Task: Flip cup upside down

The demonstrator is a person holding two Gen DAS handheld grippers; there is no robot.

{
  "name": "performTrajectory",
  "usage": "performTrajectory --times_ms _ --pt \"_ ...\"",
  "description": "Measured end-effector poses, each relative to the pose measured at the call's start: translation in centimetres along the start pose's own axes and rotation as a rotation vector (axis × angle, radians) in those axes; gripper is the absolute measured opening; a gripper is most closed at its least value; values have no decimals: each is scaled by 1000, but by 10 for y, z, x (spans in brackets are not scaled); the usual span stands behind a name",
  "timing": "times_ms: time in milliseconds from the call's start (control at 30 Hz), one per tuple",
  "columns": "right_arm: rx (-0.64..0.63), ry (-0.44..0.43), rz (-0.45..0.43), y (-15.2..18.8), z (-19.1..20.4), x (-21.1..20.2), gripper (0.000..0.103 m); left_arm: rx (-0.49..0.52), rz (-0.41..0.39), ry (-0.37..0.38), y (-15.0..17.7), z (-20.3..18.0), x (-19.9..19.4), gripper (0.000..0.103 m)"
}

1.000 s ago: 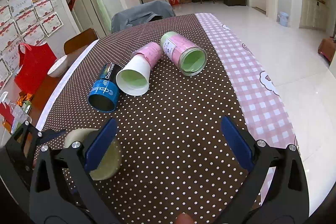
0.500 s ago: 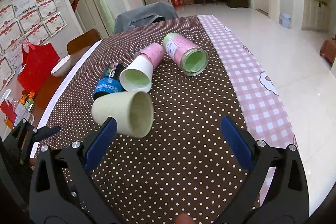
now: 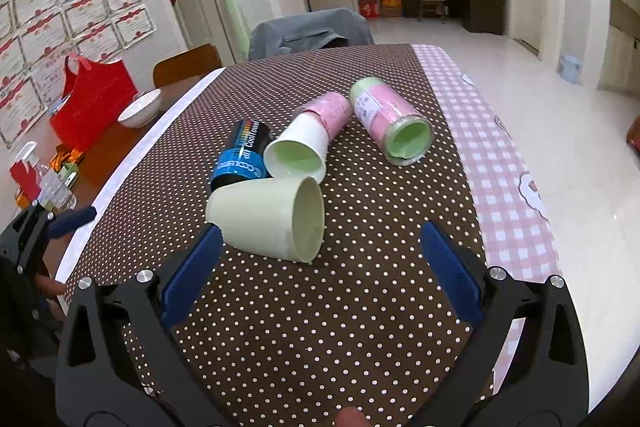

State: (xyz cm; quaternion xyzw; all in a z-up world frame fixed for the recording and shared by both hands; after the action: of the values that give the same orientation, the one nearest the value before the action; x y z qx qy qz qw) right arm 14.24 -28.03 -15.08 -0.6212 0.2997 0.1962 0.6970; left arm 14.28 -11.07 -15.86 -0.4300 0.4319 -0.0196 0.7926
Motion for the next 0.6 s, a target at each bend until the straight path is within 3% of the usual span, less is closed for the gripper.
performTrajectory --times_ms 333,600 --pt "-100 -87 -6 -17 27 -9 97 -122 -34 -25 -1 27 -15 82" --pt "-252 -143 6 -31 51 -13 97 -231 -67 -27 -3 58 -28 82"
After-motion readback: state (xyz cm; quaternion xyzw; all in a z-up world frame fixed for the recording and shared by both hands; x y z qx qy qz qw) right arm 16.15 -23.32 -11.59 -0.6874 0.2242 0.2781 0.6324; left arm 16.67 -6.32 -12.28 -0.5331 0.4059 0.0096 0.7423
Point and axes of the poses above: each gripper's, at about its wrist camera, not at the fingertips, and x roughly the way its jaws point, z to its left, y to its underside, the point moved 10 cm from there along x, roughly the way its jaws point, and after that the axes turned 12 degrees about y, right-handed, at the moved point
